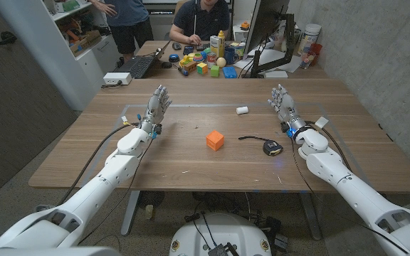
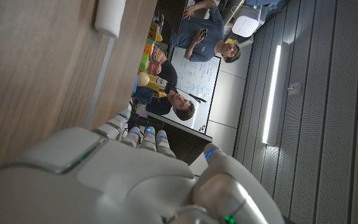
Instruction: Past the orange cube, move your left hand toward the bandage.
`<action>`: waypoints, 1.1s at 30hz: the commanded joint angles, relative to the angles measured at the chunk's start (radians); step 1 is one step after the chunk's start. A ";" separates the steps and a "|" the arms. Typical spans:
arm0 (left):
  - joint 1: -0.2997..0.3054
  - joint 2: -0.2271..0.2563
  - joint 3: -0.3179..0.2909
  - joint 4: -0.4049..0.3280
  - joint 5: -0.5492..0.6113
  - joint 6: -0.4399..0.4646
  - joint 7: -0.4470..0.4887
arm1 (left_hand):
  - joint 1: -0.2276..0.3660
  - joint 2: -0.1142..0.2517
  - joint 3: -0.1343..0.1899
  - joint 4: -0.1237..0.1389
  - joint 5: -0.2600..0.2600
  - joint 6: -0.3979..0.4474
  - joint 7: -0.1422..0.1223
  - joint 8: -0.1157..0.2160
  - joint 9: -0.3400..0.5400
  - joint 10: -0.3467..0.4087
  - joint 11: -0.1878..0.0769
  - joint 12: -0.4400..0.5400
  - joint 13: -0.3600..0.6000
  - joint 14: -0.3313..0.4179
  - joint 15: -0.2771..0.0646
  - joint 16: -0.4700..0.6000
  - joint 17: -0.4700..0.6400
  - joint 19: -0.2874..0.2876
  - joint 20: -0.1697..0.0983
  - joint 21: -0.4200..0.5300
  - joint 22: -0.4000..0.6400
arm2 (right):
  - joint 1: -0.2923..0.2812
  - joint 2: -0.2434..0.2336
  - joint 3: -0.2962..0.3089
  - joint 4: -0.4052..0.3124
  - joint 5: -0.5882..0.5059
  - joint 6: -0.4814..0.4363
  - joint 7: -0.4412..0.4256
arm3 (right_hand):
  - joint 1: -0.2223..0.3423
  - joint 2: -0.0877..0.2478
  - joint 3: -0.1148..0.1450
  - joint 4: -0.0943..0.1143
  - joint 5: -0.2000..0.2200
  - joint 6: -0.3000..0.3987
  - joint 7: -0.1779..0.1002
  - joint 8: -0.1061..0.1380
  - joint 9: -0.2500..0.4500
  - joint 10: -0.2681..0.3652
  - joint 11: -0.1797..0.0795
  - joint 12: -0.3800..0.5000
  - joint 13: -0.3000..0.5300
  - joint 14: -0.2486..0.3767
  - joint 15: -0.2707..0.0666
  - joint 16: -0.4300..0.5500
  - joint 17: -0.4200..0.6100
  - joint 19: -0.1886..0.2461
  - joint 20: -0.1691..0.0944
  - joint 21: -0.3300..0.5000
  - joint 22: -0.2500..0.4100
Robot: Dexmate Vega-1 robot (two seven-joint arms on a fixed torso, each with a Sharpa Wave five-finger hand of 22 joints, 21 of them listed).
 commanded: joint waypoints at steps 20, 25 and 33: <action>-0.091 0.022 0.035 0.041 0.115 0.028 0.062 | 0.000 0.137 0.007 -0.003 0.009 -0.038 -0.034 0.020 0.002 0.001 -0.014 0.020 0.004 -0.031 -0.031 0.021 0.001 0.021 -0.003 0.016 0.002 | 0.009 0.023 -0.045 0.012 -0.037 0.002 0.003 | 0.002 0.129 0.008 -0.001 0.004 -0.010 0.001 0.006 0.005 -0.006 0.002 0.007 0.004 -0.011 -0.034 0.004 0.003 0.004 -0.097 0.004 0.002; -0.111 0.054 0.043 -0.003 0.150 0.095 0.095 | 0.001 0.136 0.009 -0.004 0.009 -0.029 -0.055 0.020 0.002 0.020 -0.020 0.023 0.004 -0.017 -0.032 0.024 0.000 0.029 0.007 0.018 0.001 | 0.015 0.030 -0.054 0.029 -0.044 0.007 0.011 | 0.002 0.128 0.008 -0.001 0.004 -0.010 0.001 0.006 0.005 -0.007 0.002 0.007 0.004 -0.010 -0.033 0.004 0.003 0.004 -0.096 0.004 0.002; -0.192 0.122 0.085 -0.097 0.238 0.301 0.137 | 0.006 0.132 0.012 -0.008 0.010 -0.005 -0.086 0.025 0.002 0.037 -0.026 0.023 0.003 0.005 -0.040 0.026 -0.002 0.041 0.028 0.021 -0.002 | 0.023 0.041 -0.063 0.065 -0.045 0.024 0.037 | 0.002 0.128 0.007 -0.001 0.004 -0.010 0.002 0.006 0.005 -0.006 0.003 0.007 0.004 -0.010 -0.033 0.004 0.003 0.003 -0.095 0.004 0.002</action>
